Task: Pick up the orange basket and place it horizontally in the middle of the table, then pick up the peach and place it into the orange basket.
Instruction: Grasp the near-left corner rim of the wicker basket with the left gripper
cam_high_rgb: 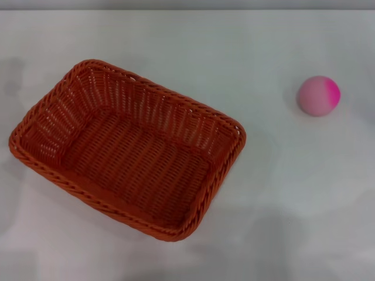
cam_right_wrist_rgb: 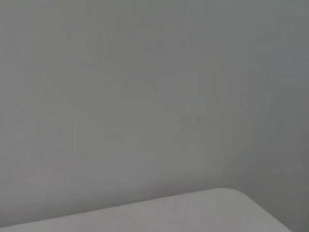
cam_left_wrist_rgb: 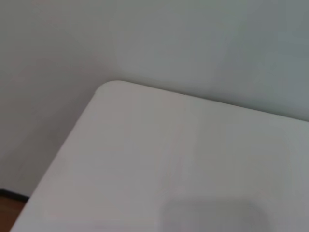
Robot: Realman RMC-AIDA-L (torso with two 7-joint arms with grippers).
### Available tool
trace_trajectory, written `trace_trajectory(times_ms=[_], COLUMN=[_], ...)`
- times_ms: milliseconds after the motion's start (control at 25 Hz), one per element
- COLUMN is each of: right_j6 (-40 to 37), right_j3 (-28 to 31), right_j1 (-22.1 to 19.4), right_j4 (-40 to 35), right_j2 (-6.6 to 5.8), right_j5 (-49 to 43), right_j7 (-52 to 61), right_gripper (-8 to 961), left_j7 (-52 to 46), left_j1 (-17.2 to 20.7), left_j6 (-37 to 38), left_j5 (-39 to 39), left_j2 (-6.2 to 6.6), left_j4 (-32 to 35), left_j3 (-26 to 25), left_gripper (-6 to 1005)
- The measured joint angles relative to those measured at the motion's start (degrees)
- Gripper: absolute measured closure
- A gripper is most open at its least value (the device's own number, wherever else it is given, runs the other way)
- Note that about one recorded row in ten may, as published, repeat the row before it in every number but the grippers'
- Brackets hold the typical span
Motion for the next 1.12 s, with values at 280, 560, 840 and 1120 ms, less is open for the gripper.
trace_trajectory(times_ms=[280, 560, 840, 1120], right_j6=[0.0, -0.2, -0.3, -0.3], right_j3=[0.1, 0.1, 0.1, 0.1], right_j1=[-0.1, 0.3, 0.4, 0.4], right_j4=[0.1, 0.0, -0.1, -0.2], right_j2=[0.00, 0.00, -0.25, -0.53], right_j5=[0.0, 0.0, 0.0, 0.0], right_j7=[0.0, 0.0, 0.4, 0.6], right_gripper=[95, 95, 96, 96], left_j7=[0.1, 0.2, 0.2, 0.3], left_j1=[-6.0, -11.8, -16.2, -18.9], left_j6=[8.0, 12.1, 13.5, 16.5], left_j5=[-0.9, -1.6, -2.6, -4.6], left_j2=[3.05, 5.70, 7.26, 7.67], left_j4=[2.9, 7.8, 12.9, 12.8], left_j3=[-1.4, -2.3, -5.0, -4.2], left_gripper=[123, 122, 122, 122])
